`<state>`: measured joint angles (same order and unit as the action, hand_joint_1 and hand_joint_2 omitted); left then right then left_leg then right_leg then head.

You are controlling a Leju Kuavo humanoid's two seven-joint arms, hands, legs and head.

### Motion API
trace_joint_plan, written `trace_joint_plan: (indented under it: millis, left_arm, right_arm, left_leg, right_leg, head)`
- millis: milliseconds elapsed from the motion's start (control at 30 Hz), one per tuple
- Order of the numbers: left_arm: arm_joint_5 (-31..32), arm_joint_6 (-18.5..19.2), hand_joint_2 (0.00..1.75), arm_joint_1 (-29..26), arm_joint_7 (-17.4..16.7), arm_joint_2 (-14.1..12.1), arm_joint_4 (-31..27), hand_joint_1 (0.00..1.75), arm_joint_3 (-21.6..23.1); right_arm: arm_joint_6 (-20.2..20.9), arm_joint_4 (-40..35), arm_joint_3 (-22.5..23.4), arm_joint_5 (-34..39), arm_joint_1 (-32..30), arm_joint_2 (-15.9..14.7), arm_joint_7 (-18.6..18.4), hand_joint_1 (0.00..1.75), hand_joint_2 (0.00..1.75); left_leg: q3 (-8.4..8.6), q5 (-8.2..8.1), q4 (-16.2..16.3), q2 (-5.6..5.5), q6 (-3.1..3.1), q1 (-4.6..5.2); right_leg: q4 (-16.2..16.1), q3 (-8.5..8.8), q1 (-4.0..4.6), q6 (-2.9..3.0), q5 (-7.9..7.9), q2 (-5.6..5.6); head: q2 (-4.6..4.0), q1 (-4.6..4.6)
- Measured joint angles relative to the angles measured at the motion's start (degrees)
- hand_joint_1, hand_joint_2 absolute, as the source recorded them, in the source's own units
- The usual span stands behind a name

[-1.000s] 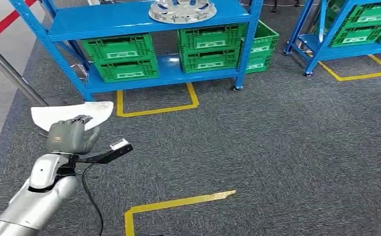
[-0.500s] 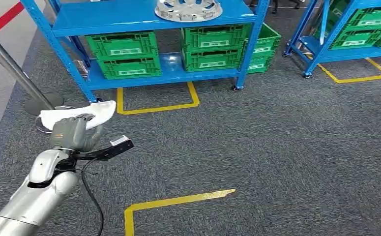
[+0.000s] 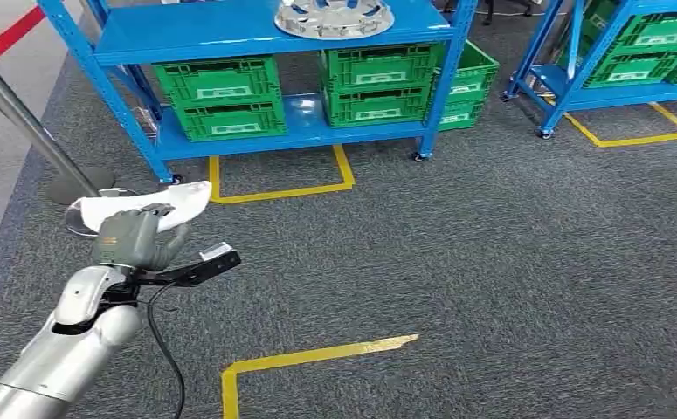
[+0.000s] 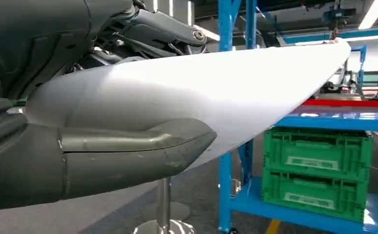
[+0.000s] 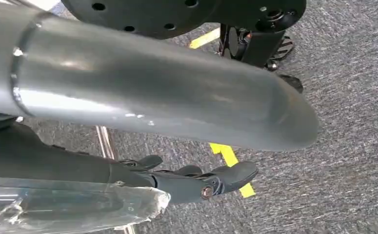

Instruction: Take the parts from the cabinet and place them on the table.

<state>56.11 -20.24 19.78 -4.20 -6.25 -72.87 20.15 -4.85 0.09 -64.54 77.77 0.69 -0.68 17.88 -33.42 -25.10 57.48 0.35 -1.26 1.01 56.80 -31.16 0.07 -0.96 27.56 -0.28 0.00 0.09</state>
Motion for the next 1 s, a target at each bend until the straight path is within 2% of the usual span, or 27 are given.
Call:
trace_joint_plan:
  millis: [133,167,200,233,267,333,367,400,433,467,533,567,600,667,733,767,800,833,867,933,967,1000]
  left_arm:
    - [-0.9,-0.1,1.75,0.2,0.0,0.0,0.3,1.75,0.0]
    - [-1.0,-0.2,1.75,0.2,0.0,0.0,0.3,1.75,0.0]
    - [-1.0,-0.2,1.75,0.2,0.0,0.0,0.3,1.75,0.0]
    - [-1.1,-0.2,1.75,0.2,0.0,0.1,0.3,1.75,0.0]
    - [-1.2,-0.4,1.75,0.4,0.0,0.1,0.3,1.75,0.0]
    - [-1.4,-0.6,1.75,0.5,0.0,0.0,0.5,1.75,-0.1]
    - [-1.4,-0.6,1.75,0.4,0.0,0.0,0.6,1.75,-0.1]
    - [-1.4,-0.6,1.75,0.3,0.0,0.1,0.7,1.75,0.0]
    - [-1.4,-0.6,1.75,0.1,0.0,0.1,0.8,1.75,0.0]
    - [-1.4,-0.6,1.75,0.0,0.0,0.1,0.8,1.75,0.0]
    - [-1.4,-0.6,1.75,0.1,0.0,0.1,0.8,1.75,0.0]
    - [-1.4,-0.6,1.75,0.2,0.0,0.0,0.9,1.75,-0.1]
    - [-1.4,-0.7,1.75,0.4,0.0,0.0,0.9,1.75,-0.1]
    - [-1.4,-0.7,1.75,0.4,0.0,0.0,0.9,1.75,-0.1]
    - [-1.4,-0.7,1.75,0.4,0.0,0.0,0.9,1.75,-0.1]
    - [-1.4,-0.7,1.75,0.5,0.0,0.0,0.9,1.75,-0.2]
    - [-1.4,-0.7,1.75,0.5,0.0,0.0,1.0,1.75,-0.2]
    - [-1.4,-0.8,1.75,0.5,0.0,0.0,1.1,1.75,-0.3]
    - [-1.4,-0.9,1.75,0.7,0.0,0.0,1.1,1.75,-0.3]
    - [-1.4,-0.9,1.75,0.5,0.0,0.0,1.3,1.75,-0.3]
    - [-1.4,-0.9,1.75,0.4,0.0,-0.1,1.4,1.75,-0.3]
    - [-1.4,-0.9,1.75,0.3,0.0,-0.1,1.6,1.75,-0.3]
  right_arm:
    - [0.0,0.0,0.0,0.0,0.0,0.0,0.0,0.00,0.00]
    - [0.0,0.0,0.0,0.0,0.0,0.0,0.0,0.00,0.00]
    - [0.0,0.0,0.0,0.0,0.0,0.0,0.0,0.00,0.00]
    - [-0.1,0.0,0.0,0.0,0.0,0.0,0.0,0.00,0.00]
    - [-0.1,0.0,0.0,0.0,0.1,0.0,0.0,0.00,0.00]
    - [-0.3,0.0,-0.1,-0.1,0.0,0.0,0.0,0.00,0.00]
    - [-0.3,0.0,-0.1,-0.1,-0.2,0.0,0.0,0.00,0.00]
    - [-0.3,0.0,-0.1,-0.1,-0.3,0.0,0.0,0.00,0.00]
    - [-0.3,0.0,-0.2,-0.1,-0.3,0.0,0.0,0.00,0.00]
    - [-0.3,0.0,-0.2,-0.1,-0.3,0.0,0.0,0.00,0.00]
    - [-0.4,0.0,-0.3,-0.1,-0.4,0.0,0.0,0.00,0.00]
    - [-0.4,0.0,-0.3,-0.1,-0.4,0.0,0.1,0.00,0.00]
    - [-0.3,0.0,-0.3,-0.1,-0.3,0.0,0.1,0.00,0.00]
    - [-0.3,0.0,-0.3,-0.1,-0.3,0.0,0.1,0.00,0.00]
    - [-0.4,0.0,-0.3,-0.1,-0.3,0.0,0.1,0.00,0.00]
    - [-0.4,0.0,-0.3,-0.1,-0.3,0.0,0.1,0.00,0.00]
    - [-0.3,0.0,-0.4,-0.1,-0.4,0.0,0.1,0.00,0.00]
    - [-0.3,0.0,-0.4,-0.1,-0.7,0.0,0.1,0.00,0.00]
    - [-0.3,0.0,-0.5,-0.1,-0.6,0.0,0.1,0.00,0.00]
    - [-0.3,0.0,-0.5,-0.1,-0.6,0.0,0.1,0.00,0.00]
    - [-0.3,0.0,-0.5,-0.1,-0.7,0.0,0.1,0.00,0.00]
    - [-0.3,0.0,-0.5,-0.1,-0.8,0.0,0.1,0.00,0.00]
  left_leg:
    - [-0.32,-0.12,-0.3,0.00,-0.67,0.23]
    - [-0.33,-0.52,-0.8,-0.09,-1.24,0.15]
    - [0.05,-0.70,-1.1,-0.14,-1.70,0.02]
    - [0.95,-0.60,-1.5,-0.04,-1.81,-0.30]
    - [1.12,-0.69,-1.5,0.01,-1.98,-0.40]
    - [1.13,-0.71,-1.4,-0.01,-1.93,-0.42]
    - [1.14,-0.80,-1.3,-0.08,-1.81,-0.45]
    - [1.27,-0.88,-1.3,-0.15,-1.52,-0.53]
    - [1.57,-1.09,-1.2,-0.18,-1.13,-0.68]
    - [1.94,-1.44,-1.1,-0.19,-0.72,-0.89]
    - [2.95,-2.47,-0.8,-0.19,0.21,-1.43]
    - [3.05,-2.95,-0.8,-0.17,0.85,-1.20]
    - [2.92,-3.11,-0.4,-0.22,1.17,-1.26]
    - [2.92,-3.11,-0.4,-0.22,1.17,-1.26]
    - [2.75,-3.14,-0.3,-0.22,1.23,-1.22]
    - [2.66,-3.16,-0.5,-0.26,1.40,-1.16]
    - [2.71,-3.22,-0.3,-0.21,1.53,-1.16]
    - [2.98,-3.56,0.4,-0.20,2.21,-1.32]
    - [-1.09,-3.84,7.7,-0.21,2.78,-1.41]
    - [-6.20,-7.25,14.8,-0.21,2.92,-1.40]
    - [-8.22,-8.59,16.7,-0.21,2.72,-1.35]
    - [-9.21,-8.38,16.4,-0.23,2.31,-1.20]
  right_leg:
    - [-0.2,0.02,-0.15,-0.35,-0.15,-0.06]
    - [1.3,-0.29,-0.19,-0.74,-1.02,-0.06]
    - [1.4,-0.29,-0.19,-0.94,-1.09,-0.09]
    - [2.3,-1.07,-0.20,-0.91,-0.18,0.06]
    - [4.6,-2.34,-0.22,-1.00,1.55,0.19]
    - [12.7,-6.74,-0.58,-1.45,5.27,0.21]
    - [16.3,-8.93,-0.73,-1.63,6.54,0.19]
    - [17.8,-10.15,-0.90,-1.82,6.60,0.18]
    - [16.7,-10.08,-1.13,-2.26,5.19,0.17]
    - [13.6,-8.95,-1.33,-2.47,2.80,0.16]
    - [4.0,-4.90,-1.87,-2.79,-3.16,0.11]
    - [3.1,-4.50,-1.43,-3.10,-2.14,0.41]
    - [0.8,-4.01,-1.35,-2.23,0.05,0.23]
    - [0.8,-4.01,-1.35,-2.23,0.05,0.23]
    - [0.9,-3.81,-1.30,-1.87,0.24,0.20]
    - [1.9,-3.50,-1.33,-1.19,-0.37,0.22]
    - [1.6,-3.56,-1.34,-0.90,-1.08,0.32]
    - [1.7,-2.53,-1.47,0.14,-0.31,0.40]
    - [1.6,-1.49,-1.38,0.85,0.39,0.48]
    - [1.6,-0.47,-1.17,1.18,1.35,0.69]
    - [1.6,0.20,-0.96,1.23,1.91,0.83]
    - [1.6,0.96,-0.71,1.30,2.46,0.93]
  head:
    - [0.00,0.00]
    - [0.00,0.02]
    - [0.00,0.02]
    - [0.00,0.06]
    - [0.00,0.33]
    - [0.00,0.35]
    - [0.00,0.48]
    - [0.00,0.46]
    - [0.00,0.48]
    - [0.00,0.46]
    - [0.00,0.50]
    - [0.00,0.61]
    - [0.00,0.90]
    - [0.00,0.90]
    - [0.00,0.90]
    - [0.02,0.90]
    - [0.00,0.73]
    - [0.02,0.44]
    - [0.00,0.15]
    - [0.00,0.15]
    - [0.00,0.11]
    - [0.00,0.15]
